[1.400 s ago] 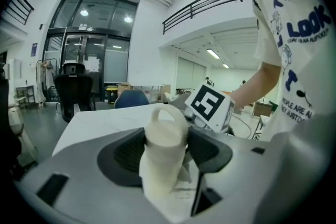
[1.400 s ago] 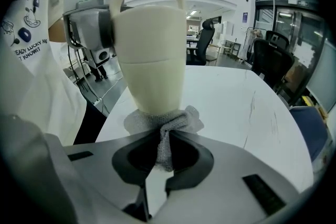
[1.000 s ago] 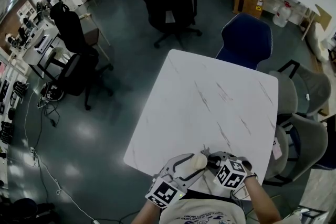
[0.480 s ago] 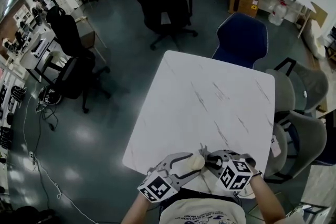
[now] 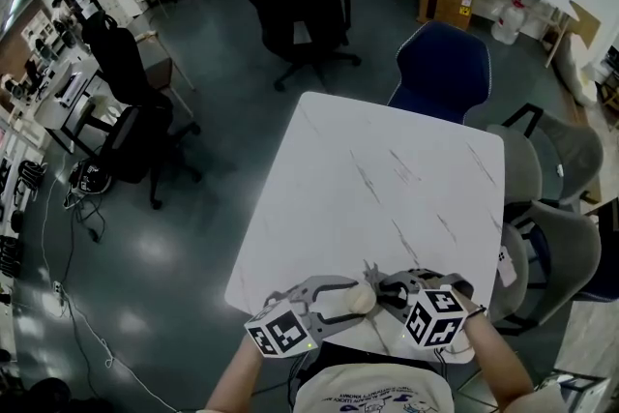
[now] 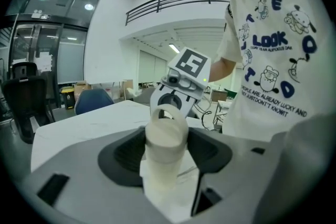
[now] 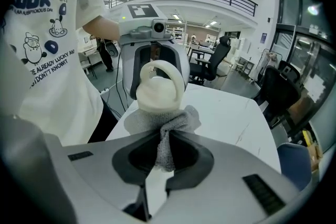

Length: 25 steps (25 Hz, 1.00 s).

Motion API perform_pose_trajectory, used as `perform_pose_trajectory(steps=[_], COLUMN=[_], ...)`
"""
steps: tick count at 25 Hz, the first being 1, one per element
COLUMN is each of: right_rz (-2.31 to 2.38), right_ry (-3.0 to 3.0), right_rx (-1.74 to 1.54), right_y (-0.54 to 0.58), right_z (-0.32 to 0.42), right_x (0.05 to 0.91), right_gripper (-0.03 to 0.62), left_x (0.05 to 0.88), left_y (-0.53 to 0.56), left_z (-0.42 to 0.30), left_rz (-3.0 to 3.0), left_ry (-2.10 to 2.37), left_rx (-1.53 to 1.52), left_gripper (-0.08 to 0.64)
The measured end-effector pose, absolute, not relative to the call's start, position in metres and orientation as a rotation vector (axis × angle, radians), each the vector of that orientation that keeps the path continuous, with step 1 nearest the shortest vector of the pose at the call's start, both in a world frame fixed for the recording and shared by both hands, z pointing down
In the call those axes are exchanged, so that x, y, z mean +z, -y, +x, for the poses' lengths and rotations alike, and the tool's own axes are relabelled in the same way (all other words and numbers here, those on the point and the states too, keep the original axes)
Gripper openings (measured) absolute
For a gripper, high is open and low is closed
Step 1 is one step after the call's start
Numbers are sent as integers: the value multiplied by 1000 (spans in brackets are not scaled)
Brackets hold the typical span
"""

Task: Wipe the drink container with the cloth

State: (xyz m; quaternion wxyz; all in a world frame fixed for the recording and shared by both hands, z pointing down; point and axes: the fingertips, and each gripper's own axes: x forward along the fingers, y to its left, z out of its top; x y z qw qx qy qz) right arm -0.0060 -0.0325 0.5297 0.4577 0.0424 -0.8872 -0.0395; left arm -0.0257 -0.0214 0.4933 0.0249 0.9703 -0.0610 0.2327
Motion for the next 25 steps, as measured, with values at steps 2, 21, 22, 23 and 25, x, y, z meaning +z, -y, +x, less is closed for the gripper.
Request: perform_pose_trajectory(steps=[2,21,22,23,25], right_rz=[98,41,42,45,55], right_ry=[2171,2098,2094,2091,2088], right_rx=[-117,-107,-99,-92,-79], right_y=[34,45,45,45,44], right_z=[-5,-8,-8,-8,-7], right_x=[531,573,577,581,588], right_gripper=[43,43,43,43,43], left_x=[493,496,496,496,496], left_y=[20,18,18,19,19], left_z=[-24,-25,-25,-25,-24], left_rz=[3015,3007,3006,3007,3005], left_ry=[126,80,85,90,104], left_rx=[718,649,645,640,628], left_gripper=[257,258,258,258,258])
